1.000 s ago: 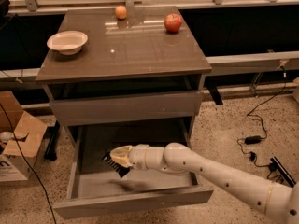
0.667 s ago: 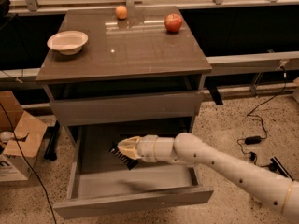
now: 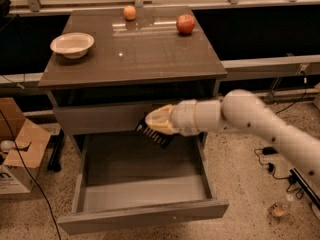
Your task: Pick rxbar chocolate from middle drawer and place on counter
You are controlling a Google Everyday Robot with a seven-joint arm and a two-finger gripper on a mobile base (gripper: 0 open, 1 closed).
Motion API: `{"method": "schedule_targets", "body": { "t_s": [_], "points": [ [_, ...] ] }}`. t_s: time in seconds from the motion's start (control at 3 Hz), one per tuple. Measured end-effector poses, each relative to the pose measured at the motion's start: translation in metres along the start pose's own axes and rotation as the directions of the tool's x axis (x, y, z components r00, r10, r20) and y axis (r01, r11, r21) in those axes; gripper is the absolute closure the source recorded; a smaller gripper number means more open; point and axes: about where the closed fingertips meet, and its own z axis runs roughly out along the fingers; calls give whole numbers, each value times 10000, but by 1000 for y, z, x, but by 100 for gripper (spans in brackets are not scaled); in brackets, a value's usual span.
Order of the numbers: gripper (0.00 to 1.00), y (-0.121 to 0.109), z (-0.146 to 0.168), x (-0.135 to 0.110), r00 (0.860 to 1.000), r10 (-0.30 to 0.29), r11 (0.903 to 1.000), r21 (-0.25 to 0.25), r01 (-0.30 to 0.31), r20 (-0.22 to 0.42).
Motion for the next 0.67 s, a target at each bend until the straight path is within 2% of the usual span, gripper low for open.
{"method": "schedule_targets", "body": {
  "t_s": [0.33,0.67],
  "points": [
    [100,-21,-56,-77,9907,-1126,9918,526,1168,-760],
    [100,-53,-96,-151,9677,-1866,9741,964,2047,-1694]
  ]
}}
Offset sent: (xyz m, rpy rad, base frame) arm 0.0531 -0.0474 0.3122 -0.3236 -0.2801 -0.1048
